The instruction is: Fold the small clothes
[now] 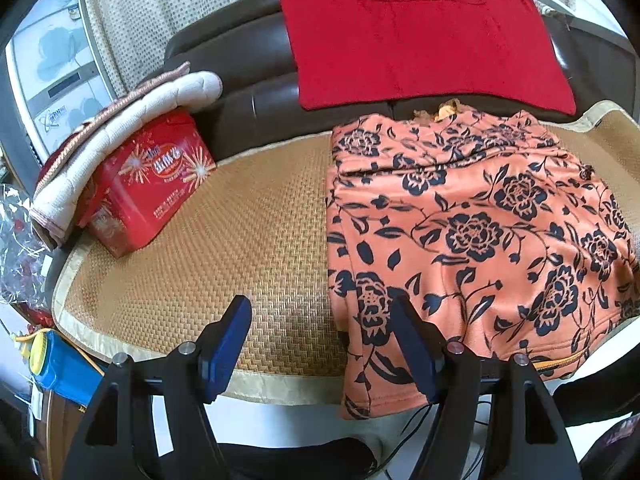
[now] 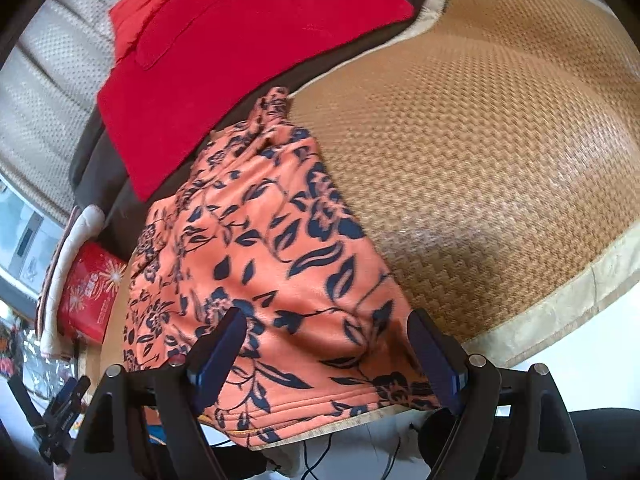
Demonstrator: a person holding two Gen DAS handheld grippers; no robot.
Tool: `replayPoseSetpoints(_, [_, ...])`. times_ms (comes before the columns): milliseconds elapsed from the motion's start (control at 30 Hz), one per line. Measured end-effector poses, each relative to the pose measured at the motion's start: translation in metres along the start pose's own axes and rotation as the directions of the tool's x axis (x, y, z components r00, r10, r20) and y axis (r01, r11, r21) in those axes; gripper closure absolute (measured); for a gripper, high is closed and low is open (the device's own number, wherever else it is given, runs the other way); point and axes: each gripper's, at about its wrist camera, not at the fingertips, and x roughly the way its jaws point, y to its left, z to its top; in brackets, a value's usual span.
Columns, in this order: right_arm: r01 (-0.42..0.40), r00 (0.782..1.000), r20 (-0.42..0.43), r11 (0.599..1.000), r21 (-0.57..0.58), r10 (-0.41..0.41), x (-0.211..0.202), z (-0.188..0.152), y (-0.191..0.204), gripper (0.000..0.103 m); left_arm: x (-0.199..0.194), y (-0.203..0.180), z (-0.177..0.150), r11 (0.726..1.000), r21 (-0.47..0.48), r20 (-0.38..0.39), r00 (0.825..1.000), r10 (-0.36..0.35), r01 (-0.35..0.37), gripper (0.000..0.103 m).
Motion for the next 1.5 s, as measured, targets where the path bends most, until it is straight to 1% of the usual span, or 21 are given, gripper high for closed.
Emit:
replayPoseSetpoints(33, [0.007,1.000,-0.005,1.000,0.013,-0.007,0.001,0.001,-0.004,0.018,0.005,0.000,-0.002,1.000,-0.004,-0.022,1.000,-0.006,0.006,0.030])
replayPoseSetpoints(100, [0.010,1.000,-0.020,0.999,0.039,-0.009,0.003,0.002,-0.011,0.018,0.020,0.000,-0.007,0.999,-0.025,-0.086,0.996,-0.037,0.035,0.018])
replayPoseSetpoints(167, [0.018,0.999,-0.047,0.997,0.076,-0.015,0.007,0.003,-0.020,0.018,0.039,0.002,-0.017,0.997,-0.063,-0.166,0.984,-0.059,0.050,0.018])
replayPoseSetpoints(300, [0.009,0.994,-0.106,0.988,0.152,0.007,0.017,0.002,-0.036,0.018,0.084,0.015,-0.039,0.973,-0.216,-0.345,0.925,-0.158,0.085,0.018])
replayPoseSetpoints(367, [0.012,0.993,-0.117,0.986,0.167,0.007,0.019,0.001,-0.040,0.018,0.094,0.023,-0.047,0.958,-0.275,-0.374,0.910,-0.177,0.073,0.018])
replayPoseSetpoints(467, [0.014,0.992,-0.128,0.985,0.171,0.008,0.021,0.000,-0.043,0.018,0.099,0.026,-0.051,0.952,-0.299,-0.378,0.908,-0.179,0.063,0.018])
replayPoseSetpoints(733, [0.079,0.987,-0.148,0.990,0.120,-0.061,0.030,-0.005,-0.040,0.018,0.098,0.009,-0.050,0.963,-0.243,-0.311,0.931,-0.189,0.115,0.019])
replayPoseSetpoints(767, [0.086,0.986,-0.152,0.990,0.111,-0.069,0.032,-0.006,-0.039,0.018,0.098,0.006,-0.049,0.961,-0.244,-0.303,0.931,-0.203,0.131,0.028])
replayPoseSetpoints(800, [0.095,0.984,-0.158,0.990,0.100,-0.078,0.034,-0.007,-0.038,0.019,0.098,0.003,-0.050,0.956,-0.248,-0.295,0.928,-0.227,0.155,0.049])
replayPoseSetpoints(867, [0.095,0.981,-0.177,0.993,0.063,-0.083,0.039,-0.011,-0.035,0.027,0.098,-0.003,-0.055,0.947,-0.258,-0.303,0.914,-0.270,0.194,0.070])
replayPoseSetpoints(967, [0.083,0.981,-0.176,0.996,-0.026,-0.087,0.039,-0.017,-0.020,0.051,0.093,-0.011,-0.062,0.945,-0.244,-0.290,0.914,-0.285,0.218,0.080])
replayPoseSetpoints(1000, [0.073,0.983,-0.165,0.995,-0.071,-0.084,0.036,-0.018,-0.013,0.066,0.091,-0.013,-0.064,0.946,-0.239,-0.285,0.915,-0.284,0.219,0.080])
replayPoseSetpoints(1067, [0.062,0.985,-0.154,0.991,-0.117,-0.080,0.034,-0.021,-0.004,0.067,0.092,-0.015,-0.063,0.943,-0.247,-0.289,0.911,-0.293,0.225,0.080])
replayPoseSetpoints(1133, [0.092,0.981,-0.157,0.989,-0.115,-0.110,0.038,-0.022,-0.006,0.067,0.094,-0.013,-0.065,0.932,-0.277,-0.304,0.899,-0.315,0.234,0.070])
replayPoseSetpoints(1200, [0.072,0.982,-0.168,0.996,-0.058,-0.081,0.038,-0.019,-0.012,0.066,0.095,-0.005,-0.066,0.926,-0.302,-0.308,0.896,-0.319,0.226,0.041])
replayPoseSetpoints(1333, [0.051,0.981,-0.188,0.999,0.008,-0.049,0.039,-0.014,-0.024,0.065,0.092,0.000,-0.070,0.906,-0.326,-0.272,0.891,-0.364,0.270,0.039])
replayPoseSetpoints(1367, [0.052,0.981,-0.187,0.999,0.003,-0.051,0.039,-0.014,-0.023,0.065,0.091,0.000,-0.070,0.906,-0.319,-0.268,0.890,-0.369,0.280,0.044])
replayPoseSetpoints(1400, [0.056,0.981,-0.183,0.998,-0.020,-0.059,0.039,-0.016,-0.021,0.064,0.091,-0.003,-0.069,0.903,-0.308,-0.264,0.885,-0.384,0.300,0.070])
replayPoseSetpoints(1433, [0.060,0.981,-0.182,0.997,-0.046,-0.067,0.037,-0.018,-0.020,0.064,0.092,-0.008,-0.069,0.898,-0.300,-0.270,0.874,-0.403,0.321,0.084])
replayPoseSetpoints(1467, [0.072,0.980,-0.179,0.995,-0.074,-0.084,0.041,-0.017,-0.013,0.064,0.094,-0.011,-0.067,0.896,-0.293,-0.274,0.869,-0.412,0.333,0.094])
replayPoseSetpoints(1500, [0.085,0.979,-0.175,0.991,-0.099,-0.102,0.042,-0.019,-0.008,0.067,0.091,-0.018,-0.066,0.897,-0.284,-0.270,0.869,-0.415,0.339,0.094])
